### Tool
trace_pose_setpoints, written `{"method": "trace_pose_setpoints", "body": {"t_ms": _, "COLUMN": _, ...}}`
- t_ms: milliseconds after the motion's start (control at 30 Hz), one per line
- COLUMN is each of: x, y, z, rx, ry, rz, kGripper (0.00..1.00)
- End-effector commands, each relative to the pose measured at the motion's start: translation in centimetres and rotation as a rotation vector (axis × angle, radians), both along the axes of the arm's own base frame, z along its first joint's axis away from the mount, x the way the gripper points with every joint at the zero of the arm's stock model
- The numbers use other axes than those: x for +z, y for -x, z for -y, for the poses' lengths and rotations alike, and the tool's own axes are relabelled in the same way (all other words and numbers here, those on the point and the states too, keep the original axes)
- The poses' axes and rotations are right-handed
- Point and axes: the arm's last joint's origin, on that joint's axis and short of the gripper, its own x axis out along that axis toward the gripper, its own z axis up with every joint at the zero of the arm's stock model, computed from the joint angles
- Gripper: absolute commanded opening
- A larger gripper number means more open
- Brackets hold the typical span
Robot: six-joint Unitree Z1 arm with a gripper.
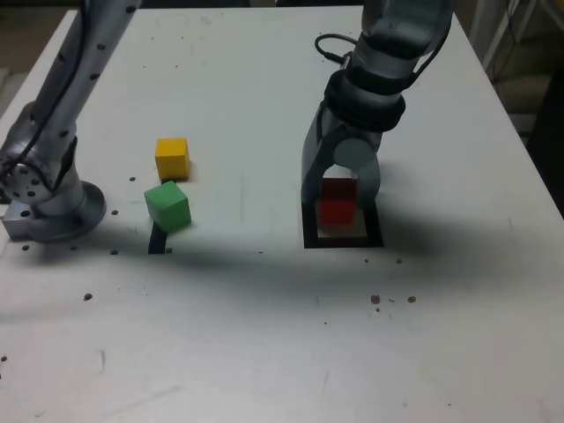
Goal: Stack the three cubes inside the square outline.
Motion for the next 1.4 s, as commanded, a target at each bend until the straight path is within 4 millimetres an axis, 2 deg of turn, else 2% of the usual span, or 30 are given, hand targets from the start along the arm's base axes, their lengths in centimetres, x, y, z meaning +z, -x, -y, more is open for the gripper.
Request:
{"method": "trace_pose_setpoints", "body": {"t_ms": 0, "x": -0.1, "y": -0.2, "z": 0.1, "rx": -0.001, "ry": -0.002, "rz": 0.002, "kGripper": 0.47}}
{"method": "trace_pose_setpoints", "body": {"t_ms": 167, "x": -0.1, "y": -0.2, "z": 0.0, "rx": -0.006, "ry": -0.003, "rz": 0.008, "kGripper": 0.92}}
{"method": "trace_pose_setpoints", "body": {"t_ms": 233, "x": -0.1, "y": -0.2, "z": 0.0, "rx": -0.006, "ry": -0.003, "rz": 0.008, "kGripper": 0.98}}
{"method": "trace_pose_setpoints", "body": {"t_ms": 500, "x": 0.2, "y": 0.2, "z": 0.0, "rx": -0.007, "ry": -0.006, "rz": 0.007, "kGripper": 0.99}}
{"method": "trace_pose_setpoints", "body": {"t_ms": 733, "x": 2.2, "y": 1.6, "z": -0.2, "rx": -0.010, "ry": -0.029, "rz": 0.031, "kGripper": 0.99}}
{"method": "trace_pose_setpoints", "body": {"t_ms": 933, "x": 4.3, "y": 3.9, "z": -1.2, "rx": 0.012, "ry": -0.046, "rz": 0.039, "kGripper": 0.99}}
{"method": "trace_pose_setpoints", "body": {"t_ms": 1167, "x": 6.6, "y": 7.5, "z": -2.6, "rx": 0.046, "ry": -0.077, "rz": 0.002, "kGripper": 0.99}}
{"method": "trace_pose_setpoints", "body": {"t_ms": 1367, "x": 7.7, "y": 10.4, "z": -3.3, "rx": 0.064, "ry": -0.092, "rz": -0.001, "kGripper": 1.00}}
